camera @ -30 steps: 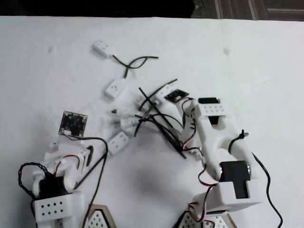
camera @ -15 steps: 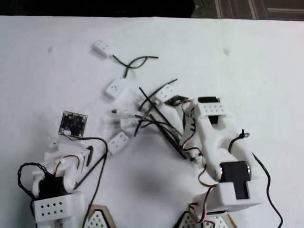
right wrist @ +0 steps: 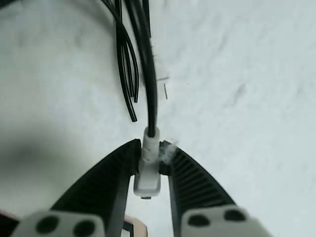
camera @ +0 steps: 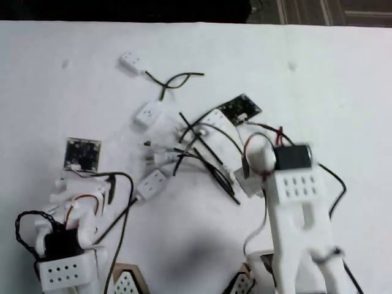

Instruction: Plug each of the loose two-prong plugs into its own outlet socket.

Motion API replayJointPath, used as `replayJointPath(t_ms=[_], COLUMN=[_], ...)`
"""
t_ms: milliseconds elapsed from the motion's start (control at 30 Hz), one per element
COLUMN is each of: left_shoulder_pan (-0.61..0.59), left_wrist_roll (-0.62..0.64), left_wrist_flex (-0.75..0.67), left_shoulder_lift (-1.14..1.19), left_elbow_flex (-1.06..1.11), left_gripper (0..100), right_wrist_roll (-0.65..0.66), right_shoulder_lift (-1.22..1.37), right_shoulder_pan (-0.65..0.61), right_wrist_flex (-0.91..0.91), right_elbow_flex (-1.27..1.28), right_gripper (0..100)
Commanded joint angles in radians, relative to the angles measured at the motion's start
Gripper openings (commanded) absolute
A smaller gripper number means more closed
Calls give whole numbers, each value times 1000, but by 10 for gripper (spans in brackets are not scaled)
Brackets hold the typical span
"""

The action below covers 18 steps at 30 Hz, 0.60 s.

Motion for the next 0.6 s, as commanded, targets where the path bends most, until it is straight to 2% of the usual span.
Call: replayJointPath(t_ms=[0, 100, 133, 300, 467, 567], left_shoulder_pan=[-1, 1, 1, 88, 231, 298], left_wrist_roll=[78, 87, 91, 92, 98, 175], left_wrist_flex=[-23, -23, -21, -17, -17, -17], left_shoulder_lift=[-10, -10, -10, -10, -10, -12], left_elbow_flex=[-144, -218, -239, -278, -278, -279], left_gripper=[176, 28, 14, 23, 22, 22], right_wrist_roll=[-92, -140, -150, -255, -336, -347], right_shoulder_lift=[-171, -229, -239, -280, -351, -400], right_shoulder_pan=[-76, -159, -183, -297, -484, -585], right_wrist_flex=[4, 7, 10, -5, -36, -36], right_elbow_flex=[-32, -32, -37, -78, -92, -89], right_gripper=[17, 17, 17, 17, 17, 17])
